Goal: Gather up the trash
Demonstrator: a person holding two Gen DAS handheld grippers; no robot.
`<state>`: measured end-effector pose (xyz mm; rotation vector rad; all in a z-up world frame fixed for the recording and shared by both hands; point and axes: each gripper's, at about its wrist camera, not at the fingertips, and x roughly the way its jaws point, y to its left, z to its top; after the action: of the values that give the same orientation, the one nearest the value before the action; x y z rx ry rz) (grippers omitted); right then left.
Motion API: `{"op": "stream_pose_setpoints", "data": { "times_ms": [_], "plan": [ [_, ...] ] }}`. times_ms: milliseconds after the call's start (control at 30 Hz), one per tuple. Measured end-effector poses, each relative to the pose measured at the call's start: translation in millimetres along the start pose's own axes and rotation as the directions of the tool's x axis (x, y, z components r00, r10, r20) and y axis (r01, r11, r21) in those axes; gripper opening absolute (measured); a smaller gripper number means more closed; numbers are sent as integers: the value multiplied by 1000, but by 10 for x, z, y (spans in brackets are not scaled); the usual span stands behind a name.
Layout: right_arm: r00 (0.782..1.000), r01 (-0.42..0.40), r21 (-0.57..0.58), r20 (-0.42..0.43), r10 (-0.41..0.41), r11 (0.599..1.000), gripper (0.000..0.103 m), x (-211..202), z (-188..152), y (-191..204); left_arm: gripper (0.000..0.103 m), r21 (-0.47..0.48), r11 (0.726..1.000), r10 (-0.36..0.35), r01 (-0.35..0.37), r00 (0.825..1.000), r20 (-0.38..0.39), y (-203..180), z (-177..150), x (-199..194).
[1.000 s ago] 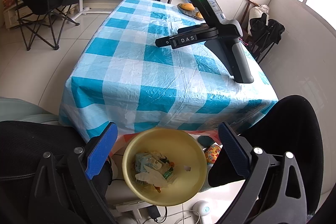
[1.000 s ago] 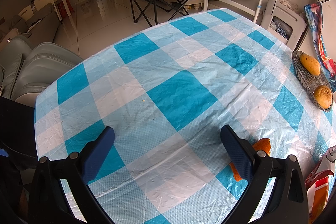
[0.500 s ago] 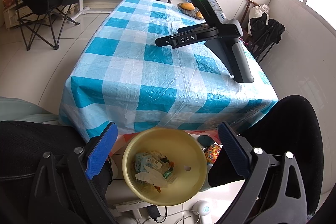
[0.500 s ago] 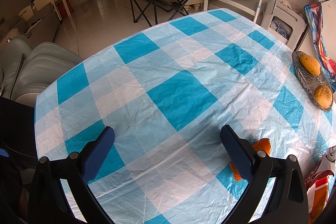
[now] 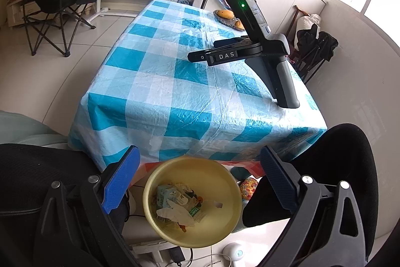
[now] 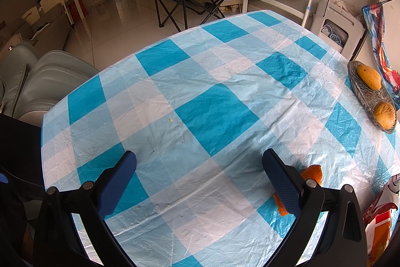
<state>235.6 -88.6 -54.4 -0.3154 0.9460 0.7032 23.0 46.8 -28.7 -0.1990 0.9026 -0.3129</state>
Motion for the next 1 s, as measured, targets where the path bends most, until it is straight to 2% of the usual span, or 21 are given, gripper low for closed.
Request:
{"op": "stream_pose_setpoints", "data": {
  "times_ms": [600, 1000],
  "plan": [
    [1000, 0, 0, 0, 0, 1000, 96, -2, 0, 9, 93, -13, 1000, -17, 17, 1000, 21, -15, -32, -48],
    [1000, -1, -2, -1, 1, 1000, 96, 33, 27, 8, 95, -17, 1000, -3, 4, 1000, 31, -10, -33, -27]
  ]
}}
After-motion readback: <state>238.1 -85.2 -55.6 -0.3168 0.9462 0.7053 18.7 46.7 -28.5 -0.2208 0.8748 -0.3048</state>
